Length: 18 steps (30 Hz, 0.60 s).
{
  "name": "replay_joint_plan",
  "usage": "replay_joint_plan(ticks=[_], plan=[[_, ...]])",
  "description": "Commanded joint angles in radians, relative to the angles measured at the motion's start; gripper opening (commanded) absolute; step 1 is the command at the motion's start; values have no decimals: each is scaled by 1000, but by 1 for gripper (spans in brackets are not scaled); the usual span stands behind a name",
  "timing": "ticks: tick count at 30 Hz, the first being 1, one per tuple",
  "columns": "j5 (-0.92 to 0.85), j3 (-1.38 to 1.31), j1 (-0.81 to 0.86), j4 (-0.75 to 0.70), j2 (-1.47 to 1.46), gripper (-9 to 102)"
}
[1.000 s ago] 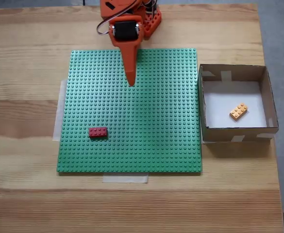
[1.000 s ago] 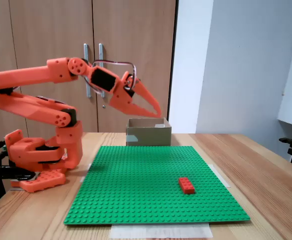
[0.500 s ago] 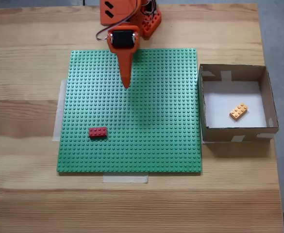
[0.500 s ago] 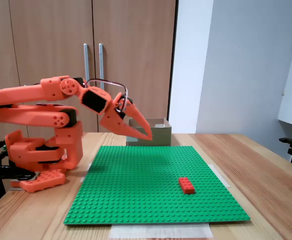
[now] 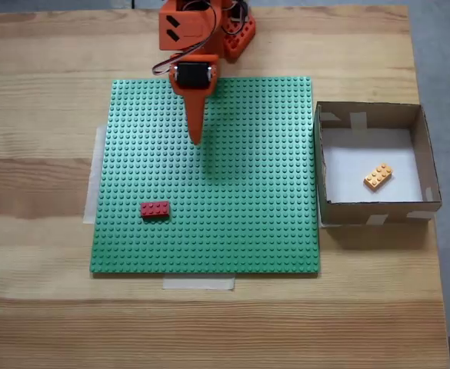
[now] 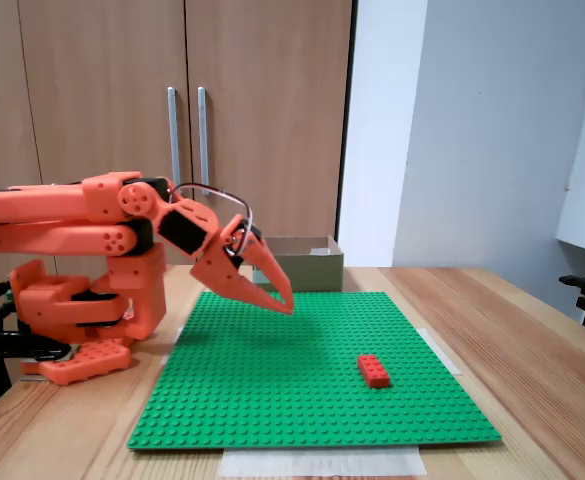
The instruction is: Pick the yellow lego block and put it in the box.
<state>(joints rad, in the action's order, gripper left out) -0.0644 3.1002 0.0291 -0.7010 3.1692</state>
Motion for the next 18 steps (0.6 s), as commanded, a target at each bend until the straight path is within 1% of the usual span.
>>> replay_joint_plan(ticks=[1, 9, 18], plan=[[8, 6, -6, 3, 21, -1], [-11, 38, -2, -21, 61, -1], [-25, 63, -5, -14, 75, -1]])
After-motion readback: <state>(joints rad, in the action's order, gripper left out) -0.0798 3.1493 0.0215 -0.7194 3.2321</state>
